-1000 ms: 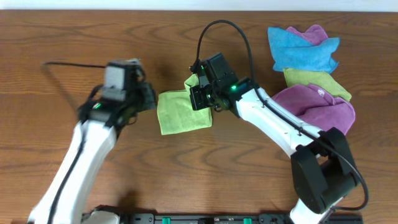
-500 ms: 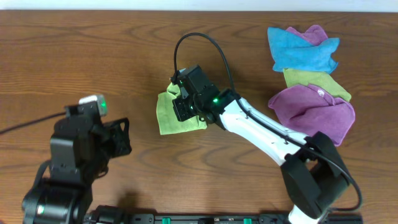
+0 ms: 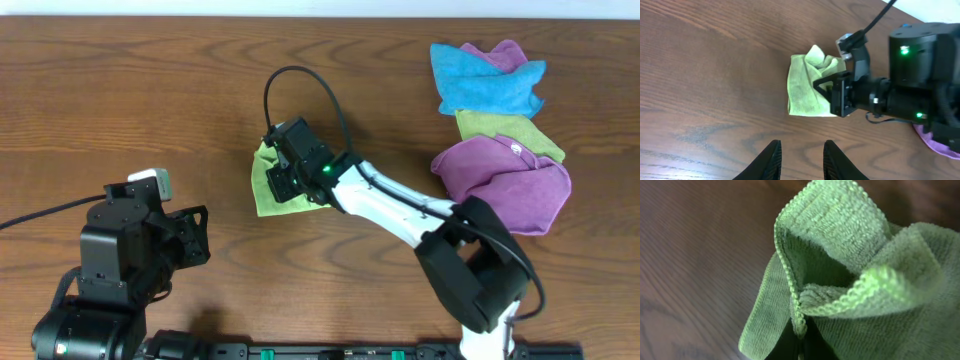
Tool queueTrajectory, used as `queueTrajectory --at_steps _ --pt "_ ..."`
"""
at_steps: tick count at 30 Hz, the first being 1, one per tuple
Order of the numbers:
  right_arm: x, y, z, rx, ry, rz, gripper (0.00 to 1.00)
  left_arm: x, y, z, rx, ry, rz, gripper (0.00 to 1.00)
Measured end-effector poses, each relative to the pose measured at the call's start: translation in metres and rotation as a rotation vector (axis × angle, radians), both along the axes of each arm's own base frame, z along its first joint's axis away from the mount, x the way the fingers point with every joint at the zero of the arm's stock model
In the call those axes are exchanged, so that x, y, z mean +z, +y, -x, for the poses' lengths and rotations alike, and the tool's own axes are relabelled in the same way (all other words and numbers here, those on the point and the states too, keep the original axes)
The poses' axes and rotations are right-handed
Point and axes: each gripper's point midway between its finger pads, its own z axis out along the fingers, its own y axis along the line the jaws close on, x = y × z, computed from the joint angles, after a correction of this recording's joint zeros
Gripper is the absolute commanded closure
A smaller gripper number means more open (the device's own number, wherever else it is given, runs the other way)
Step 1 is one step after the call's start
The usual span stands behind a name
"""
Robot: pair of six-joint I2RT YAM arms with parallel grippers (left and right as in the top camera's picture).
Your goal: Fold the cloth
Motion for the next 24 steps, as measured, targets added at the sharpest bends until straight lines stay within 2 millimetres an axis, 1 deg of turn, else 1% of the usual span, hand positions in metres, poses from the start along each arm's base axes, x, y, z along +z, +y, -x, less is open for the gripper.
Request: queueTrajectory --at_steps 4,6,8,9,11,12,14,17,19,21,22,23,24 --pt "-0.001 0.003 -0.003 -0.017 -0.001 -0.017 0.98 0.0 0.0 0.0 -0.002 0.001 0.001 0.67" --pt "0.0 0.005 -0.003 -0.02 0.002 -0.029 0.9 0.0 0.0 0.0 -0.002 0.001 0.001 0.64" --pt "0.004 0.012 0.0 -0.007 0.018 -0.068 0.83 0.0 0.0 0.0 -0.002 0.001 0.001 0.63" --pt "0.006 0.017 0.001 0.002 0.024 -0.093 0.76 0.0 0.0 0.0 -0.001 0.001 0.002 0.63" --pt "0.013 0.03 0.007 0.033 0.035 -0.148 0.51 0.0 0.0 0.0 -0.002 -0.001 0.002 0.63" --pt "0.017 0.038 0.011 0.055 0.037 -0.176 0.49 0.0 0.0 0.0 -0.001 -0.002 0.002 0.62" --pt "0.023 0.051 0.021 0.104 0.044 -0.214 0.5 0.001 0.0 0.0 -0.001 -0.003 0.002 0.63" --pt "0.024 0.06 0.036 0.148 0.07 -0.233 0.47 0.001 0.0 -0.001 0.0 -0.003 -0.001 0.63" --pt "0.025 0.062 0.039 0.161 0.082 -0.244 0.46 0.0 0.003 -0.001 0.011 -0.004 -0.011 0.62" --pt "0.026 0.06 0.037 0.161 0.089 -0.252 0.46 -0.001 0.006 -0.001 0.026 -0.003 -0.026 0.62" --pt "0.027 0.059 0.035 0.158 0.092 -0.255 0.45 -0.001 0.008 -0.002 0.035 -0.004 -0.034 0.62" --pt "0.028 0.056 0.032 0.151 0.094 -0.256 0.42 -0.001 0.01 -0.002 0.043 -0.005 -0.041 0.62" --pt "0.029 0.051 0.029 0.141 0.097 -0.255 0.42 -0.001 0.011 -0.002 0.047 -0.006 -0.045 0.62"
